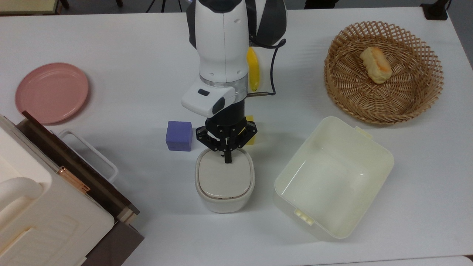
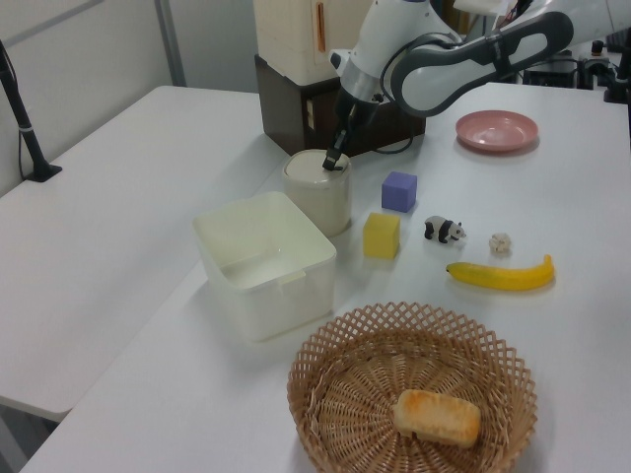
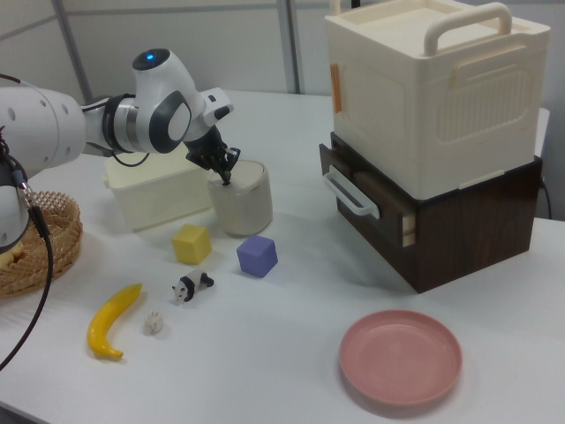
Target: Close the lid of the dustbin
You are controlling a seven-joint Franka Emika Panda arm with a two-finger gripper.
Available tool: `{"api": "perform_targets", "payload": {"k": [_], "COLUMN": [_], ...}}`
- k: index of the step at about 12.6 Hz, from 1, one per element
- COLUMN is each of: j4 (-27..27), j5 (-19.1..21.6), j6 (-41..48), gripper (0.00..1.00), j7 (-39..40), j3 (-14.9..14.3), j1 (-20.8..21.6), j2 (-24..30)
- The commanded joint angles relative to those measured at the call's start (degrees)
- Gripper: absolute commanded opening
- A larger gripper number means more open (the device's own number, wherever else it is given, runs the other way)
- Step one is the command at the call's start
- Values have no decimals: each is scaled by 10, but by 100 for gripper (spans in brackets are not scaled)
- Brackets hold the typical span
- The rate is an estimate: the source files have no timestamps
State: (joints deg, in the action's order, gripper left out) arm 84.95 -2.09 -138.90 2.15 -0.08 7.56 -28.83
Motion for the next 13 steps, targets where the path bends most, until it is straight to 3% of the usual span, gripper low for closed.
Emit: {"api": "perform_targets", "payload": {"k": [1,8,13], "j4": [13,5,6], "j5": [-2,5,2], "j6": [7,60,228], "gripper": [0,0,0], "j7": [8,4,-13], "j3": [-4,-10,-12], "j1": [5,0,-11], "j2": [0,50,145]}}
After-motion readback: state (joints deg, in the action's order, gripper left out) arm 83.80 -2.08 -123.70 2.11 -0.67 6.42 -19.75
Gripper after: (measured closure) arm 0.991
